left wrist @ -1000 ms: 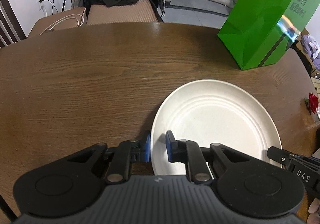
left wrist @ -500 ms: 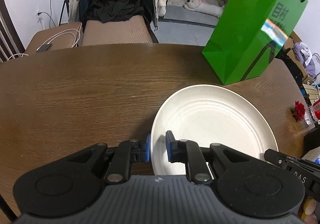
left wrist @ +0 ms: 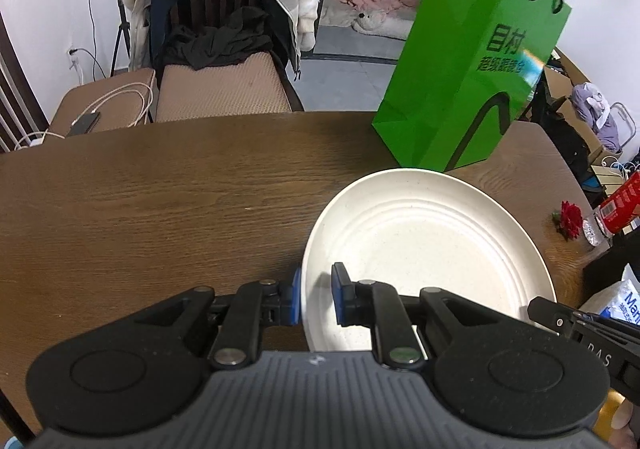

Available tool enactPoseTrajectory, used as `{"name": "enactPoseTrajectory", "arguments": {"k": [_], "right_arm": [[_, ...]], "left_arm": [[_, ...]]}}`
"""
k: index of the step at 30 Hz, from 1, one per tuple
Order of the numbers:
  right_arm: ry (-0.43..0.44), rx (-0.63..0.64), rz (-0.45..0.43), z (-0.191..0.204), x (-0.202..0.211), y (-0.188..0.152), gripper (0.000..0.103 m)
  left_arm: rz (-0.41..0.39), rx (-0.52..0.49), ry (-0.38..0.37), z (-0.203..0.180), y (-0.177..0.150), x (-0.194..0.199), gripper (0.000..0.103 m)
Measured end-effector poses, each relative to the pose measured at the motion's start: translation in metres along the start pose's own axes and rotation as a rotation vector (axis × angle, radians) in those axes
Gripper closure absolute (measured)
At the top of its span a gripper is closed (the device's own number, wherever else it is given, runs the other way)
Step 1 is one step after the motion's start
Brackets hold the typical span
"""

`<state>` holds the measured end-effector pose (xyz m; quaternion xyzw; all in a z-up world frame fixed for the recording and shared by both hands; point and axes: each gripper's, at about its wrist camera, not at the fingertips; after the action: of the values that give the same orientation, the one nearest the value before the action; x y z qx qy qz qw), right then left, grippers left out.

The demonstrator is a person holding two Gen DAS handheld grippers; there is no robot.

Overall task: Organize plates and bowls
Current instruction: 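Lift the cream plate with both grippers and carry it back over the bowls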

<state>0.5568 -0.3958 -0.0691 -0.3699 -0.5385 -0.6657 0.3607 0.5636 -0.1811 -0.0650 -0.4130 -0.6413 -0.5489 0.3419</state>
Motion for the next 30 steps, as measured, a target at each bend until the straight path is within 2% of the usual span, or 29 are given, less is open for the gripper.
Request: {"name": "enactPoseTrajectory", "arguments": {"k": [30], "right_arm": [[0.013, -0.002, -0.065, -0.007, 0.083, -0.048, 0.095]], "left_arm": [[-0.067, -0.014, -0.015, -0.014, -0.047, 0.082, 0.087]]}}
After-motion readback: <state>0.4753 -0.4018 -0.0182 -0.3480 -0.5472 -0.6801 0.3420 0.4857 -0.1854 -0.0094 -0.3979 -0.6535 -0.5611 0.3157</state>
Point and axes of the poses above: each gripper's, at about its wrist camera, not at the fingertips, and x roughly against the way its jaws point, z to its left, y to its top, and after that the axes turned 7 degrees about z, right-handed
